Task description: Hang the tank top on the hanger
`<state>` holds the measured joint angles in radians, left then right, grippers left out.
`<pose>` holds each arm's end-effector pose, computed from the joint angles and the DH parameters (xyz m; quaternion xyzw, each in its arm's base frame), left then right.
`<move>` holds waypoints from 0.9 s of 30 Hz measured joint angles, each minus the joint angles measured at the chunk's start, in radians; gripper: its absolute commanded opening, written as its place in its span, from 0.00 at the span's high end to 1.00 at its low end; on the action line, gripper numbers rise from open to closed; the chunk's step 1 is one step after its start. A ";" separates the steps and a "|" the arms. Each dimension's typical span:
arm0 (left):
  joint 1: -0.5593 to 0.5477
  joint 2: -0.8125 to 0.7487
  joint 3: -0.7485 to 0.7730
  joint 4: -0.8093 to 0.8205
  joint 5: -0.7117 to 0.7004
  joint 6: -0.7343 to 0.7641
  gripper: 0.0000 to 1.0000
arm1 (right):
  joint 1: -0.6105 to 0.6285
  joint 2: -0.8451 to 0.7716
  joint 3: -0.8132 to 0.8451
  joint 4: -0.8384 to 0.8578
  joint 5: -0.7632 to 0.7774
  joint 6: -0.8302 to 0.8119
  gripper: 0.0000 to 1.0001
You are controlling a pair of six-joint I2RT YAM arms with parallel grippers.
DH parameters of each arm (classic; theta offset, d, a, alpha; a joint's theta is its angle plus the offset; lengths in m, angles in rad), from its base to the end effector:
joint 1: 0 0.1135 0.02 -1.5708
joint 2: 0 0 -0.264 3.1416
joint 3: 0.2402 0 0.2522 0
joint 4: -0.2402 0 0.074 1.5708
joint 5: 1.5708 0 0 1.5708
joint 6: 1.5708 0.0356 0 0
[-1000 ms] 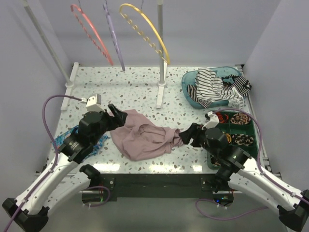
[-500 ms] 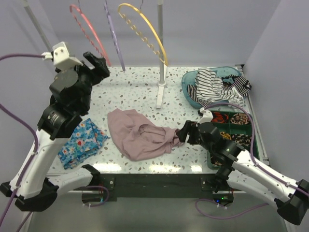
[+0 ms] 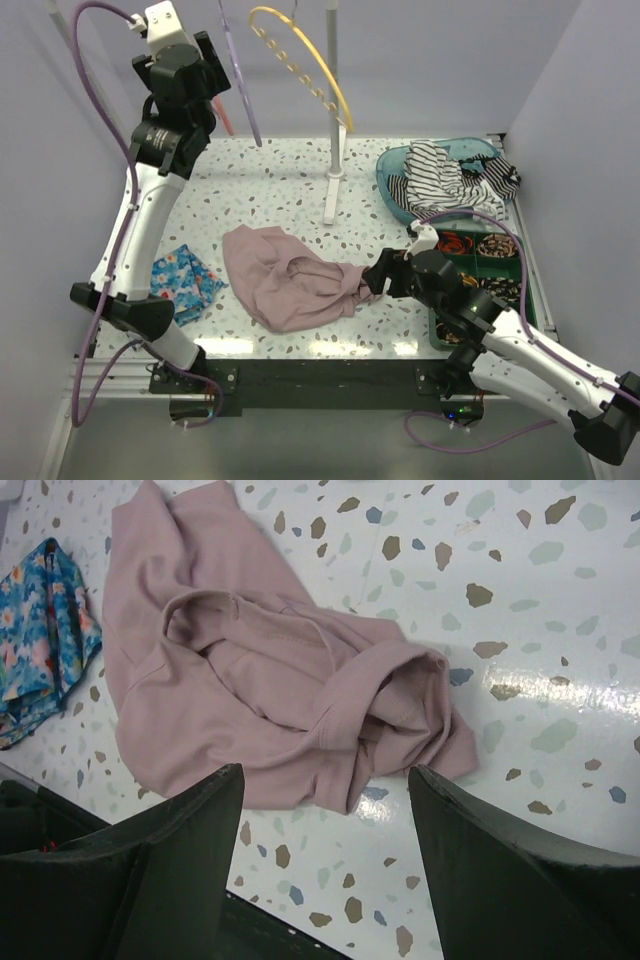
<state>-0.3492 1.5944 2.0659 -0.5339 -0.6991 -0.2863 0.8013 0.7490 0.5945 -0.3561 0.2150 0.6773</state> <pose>0.3069 -0.0874 0.5358 -0.2128 0.6918 0.0361 0.6891 0.1257 0.1189 0.2617 0.0010 0.8595 0.2703 0.4338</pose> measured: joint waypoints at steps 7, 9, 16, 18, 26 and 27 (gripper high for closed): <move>0.036 0.120 0.114 -0.022 0.032 0.017 0.22 | 0.000 -0.012 0.010 -0.021 -0.021 -0.020 0.29; 0.047 0.137 0.119 -0.027 0.031 0.017 0.23 | 0.000 -0.012 0.010 -0.027 -0.024 -0.023 0.29; 0.084 0.187 0.119 -0.030 0.013 0.026 0.36 | 0.000 -0.012 0.010 -0.035 -0.027 -0.026 0.29; 0.089 0.198 0.121 -0.030 0.006 0.036 0.39 | 0.000 -0.012 0.010 -0.035 -0.027 -0.026 0.29; 0.098 0.208 0.120 -0.026 -0.019 0.062 0.61 | 0.000 -0.011 0.010 -0.038 -0.028 -0.026 0.29; 0.100 0.208 0.120 -0.026 -0.021 0.066 0.61 | 0.000 -0.011 0.010 -0.038 -0.028 -0.026 0.29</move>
<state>-0.2489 1.8019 2.1860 -0.5594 -0.7204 -0.2203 0.8013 0.7376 0.6041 -0.3943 0.1867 0.6514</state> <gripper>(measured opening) 0.423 0.710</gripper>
